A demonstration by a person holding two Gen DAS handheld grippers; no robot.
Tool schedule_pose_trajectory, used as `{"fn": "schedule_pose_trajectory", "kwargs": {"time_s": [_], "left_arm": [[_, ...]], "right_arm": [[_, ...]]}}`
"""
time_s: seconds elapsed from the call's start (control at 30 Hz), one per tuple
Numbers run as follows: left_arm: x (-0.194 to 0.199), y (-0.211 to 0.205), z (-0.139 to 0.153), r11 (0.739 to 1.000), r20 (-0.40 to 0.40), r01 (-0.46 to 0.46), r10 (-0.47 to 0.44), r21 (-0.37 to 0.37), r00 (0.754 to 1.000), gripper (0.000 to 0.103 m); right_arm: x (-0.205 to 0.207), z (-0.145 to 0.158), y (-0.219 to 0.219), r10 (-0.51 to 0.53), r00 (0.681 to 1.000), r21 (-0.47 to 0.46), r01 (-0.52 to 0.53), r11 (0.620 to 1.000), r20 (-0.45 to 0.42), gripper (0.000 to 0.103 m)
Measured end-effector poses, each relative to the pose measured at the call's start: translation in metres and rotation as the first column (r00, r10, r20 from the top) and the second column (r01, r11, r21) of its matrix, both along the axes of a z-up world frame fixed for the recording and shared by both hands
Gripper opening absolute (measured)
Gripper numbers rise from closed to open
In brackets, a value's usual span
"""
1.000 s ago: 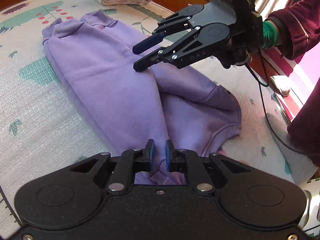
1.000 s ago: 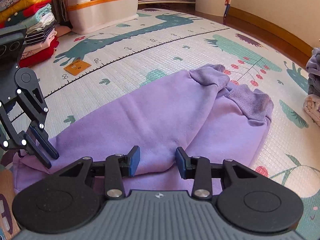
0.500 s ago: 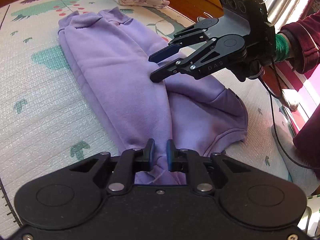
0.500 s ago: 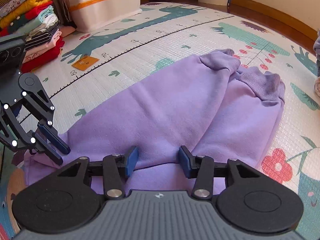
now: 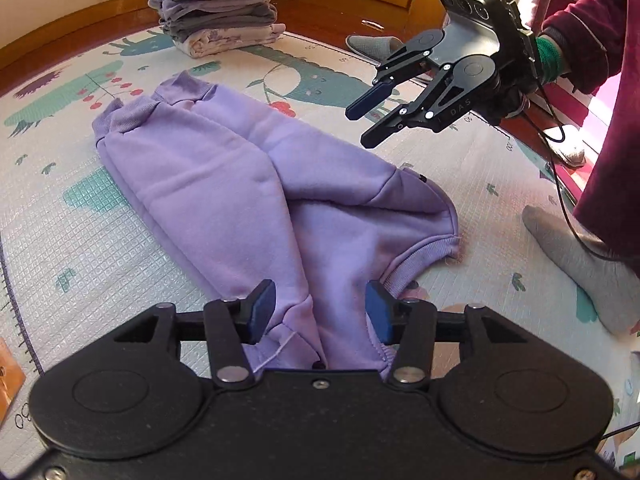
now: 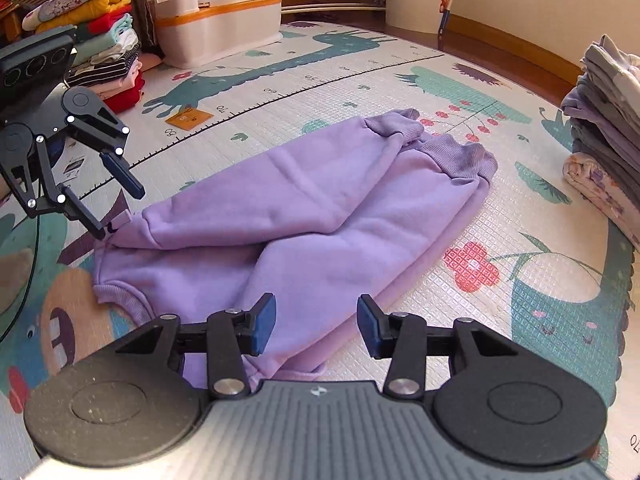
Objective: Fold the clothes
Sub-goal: 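Move both grippers to the sweatshirt hem on either side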
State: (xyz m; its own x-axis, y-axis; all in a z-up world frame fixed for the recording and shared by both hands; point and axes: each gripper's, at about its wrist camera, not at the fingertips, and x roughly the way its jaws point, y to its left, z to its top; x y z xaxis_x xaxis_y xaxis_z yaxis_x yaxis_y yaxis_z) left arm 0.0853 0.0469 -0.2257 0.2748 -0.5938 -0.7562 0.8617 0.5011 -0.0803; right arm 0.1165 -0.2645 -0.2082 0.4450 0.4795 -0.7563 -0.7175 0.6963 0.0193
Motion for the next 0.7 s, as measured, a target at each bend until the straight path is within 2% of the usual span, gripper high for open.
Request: {"fn": "schedule_pose_trajectory", "kwargs": {"time_s": [0.13,0.27,0.33,0.5,0.6,0.7], "left_arm": [[-0.029,0.002,-0.004,0.985,0.123,0.115,-0.131,0.129,0.984,0.049],[-0.051,0.004,-0.018,0.957,0.199,0.169,-0.218,0.236,0.956,0.049],[-0.059,0.005,-0.027,0.943,0.231,0.177,-0.245,0.28,0.942,0.049],[-0.07,0.004,-0.05,0.898,0.306,0.2,-0.332,0.391,0.892,0.049],[-0.072,0.005,-0.052,0.896,0.335,0.212,-0.352,0.39,0.874,0.051],[-0.071,0.003,-0.054,0.908,0.371,0.199,-0.34,0.37,0.864,0.053]], "right_arm": [[-0.049,0.001,-0.003,0.121,0.992,-0.086,-0.117,0.989,0.038,0.046],[-0.089,-0.019,0.014,0.256,0.966,-0.205,-0.243,0.948,0.042,0.046],[-0.1,-0.032,0.024,0.293,0.955,-0.275,-0.268,0.923,0.052,0.047],[-0.104,-0.045,0.035,0.346,0.934,-0.339,-0.3,0.892,0.085,0.047],[-0.108,-0.05,0.038,0.382,0.917,-0.361,-0.318,0.876,0.118,0.047],[-0.114,-0.052,0.04,0.391,0.907,-0.373,-0.313,0.873,0.155,0.047]]}}
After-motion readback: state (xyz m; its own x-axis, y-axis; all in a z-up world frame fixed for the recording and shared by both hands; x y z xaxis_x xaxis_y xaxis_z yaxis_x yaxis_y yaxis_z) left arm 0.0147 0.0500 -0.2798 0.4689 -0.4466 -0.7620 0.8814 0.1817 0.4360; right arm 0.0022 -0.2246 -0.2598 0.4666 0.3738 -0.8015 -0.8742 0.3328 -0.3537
